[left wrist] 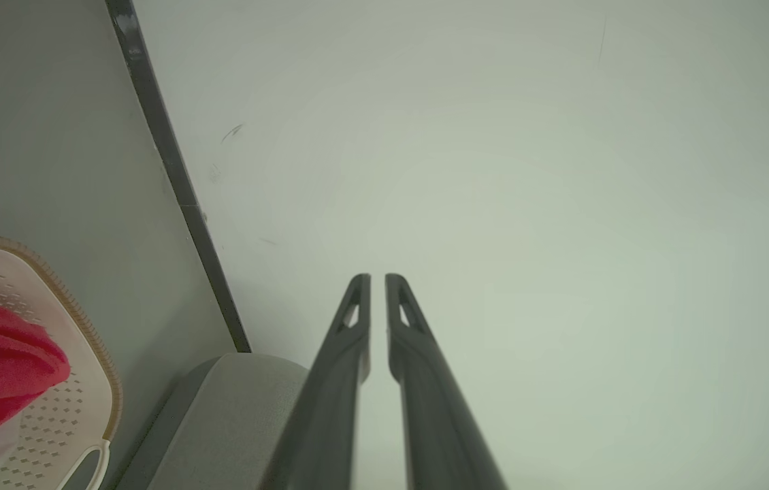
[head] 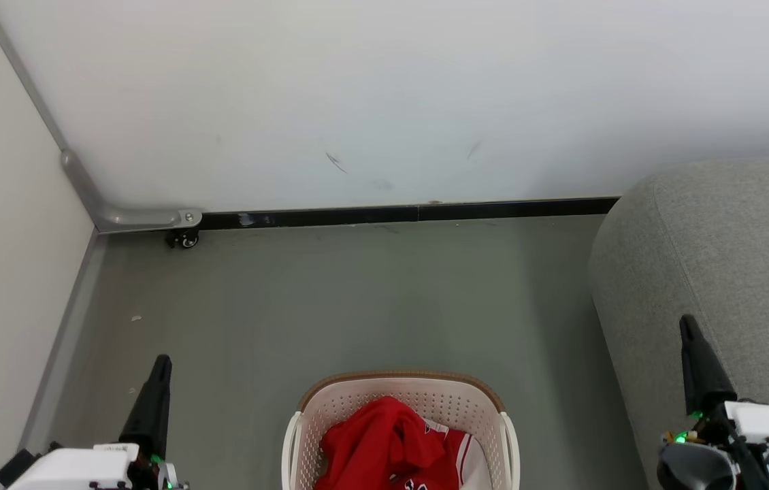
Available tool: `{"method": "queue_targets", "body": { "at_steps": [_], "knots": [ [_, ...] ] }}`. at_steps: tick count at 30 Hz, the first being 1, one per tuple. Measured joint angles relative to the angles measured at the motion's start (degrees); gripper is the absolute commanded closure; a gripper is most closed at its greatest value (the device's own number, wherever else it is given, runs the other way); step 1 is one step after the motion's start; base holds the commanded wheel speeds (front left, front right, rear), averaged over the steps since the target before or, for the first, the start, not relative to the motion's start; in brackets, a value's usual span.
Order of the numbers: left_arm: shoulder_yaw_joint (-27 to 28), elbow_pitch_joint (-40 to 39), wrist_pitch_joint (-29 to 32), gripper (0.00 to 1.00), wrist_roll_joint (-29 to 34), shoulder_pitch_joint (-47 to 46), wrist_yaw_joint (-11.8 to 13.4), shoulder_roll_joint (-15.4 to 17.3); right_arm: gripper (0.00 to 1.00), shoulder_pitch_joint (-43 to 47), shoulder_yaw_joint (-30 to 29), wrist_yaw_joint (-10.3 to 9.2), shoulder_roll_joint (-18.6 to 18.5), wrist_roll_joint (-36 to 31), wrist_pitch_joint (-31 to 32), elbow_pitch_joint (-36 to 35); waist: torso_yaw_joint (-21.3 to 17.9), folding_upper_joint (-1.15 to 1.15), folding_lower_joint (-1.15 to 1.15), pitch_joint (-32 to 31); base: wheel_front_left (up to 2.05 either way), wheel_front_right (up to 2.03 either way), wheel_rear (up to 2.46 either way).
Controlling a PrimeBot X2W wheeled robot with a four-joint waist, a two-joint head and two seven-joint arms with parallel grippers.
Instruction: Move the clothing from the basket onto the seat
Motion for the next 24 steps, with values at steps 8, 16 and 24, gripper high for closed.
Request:
{"method": "queue_targets", "body": {
  "at_steps": [8,16,24],
  "knots": [
    [-0.5,3.1,-0.2,0.00,0.0,3.0,0.0,-1.2,0.00,3.8,0.5,-0.19,0.9,0.0,0.0,3.1,0.0,0.00,0.00,0.0,0.00,0.00,0.00],
    [-1.6,2.4,-1.7,0.00,1.7,3.0,0.0,-1.2,0.00,3.7,2.5,-0.18,0.9,-0.3,-1.9,2.4,0.0,0.00,0.00,0.0,0.00,0.00,0.00],
    [-2.8,1.4,-3.2,0.00,4.4,3.0,0.0,-1.2,0.00,3.7,4.2,-0.16,0.8,-3.0,-3.7,1.9,0.1,0.00,0.04,0.0,0.00,0.00,0.00]
  ]
}}
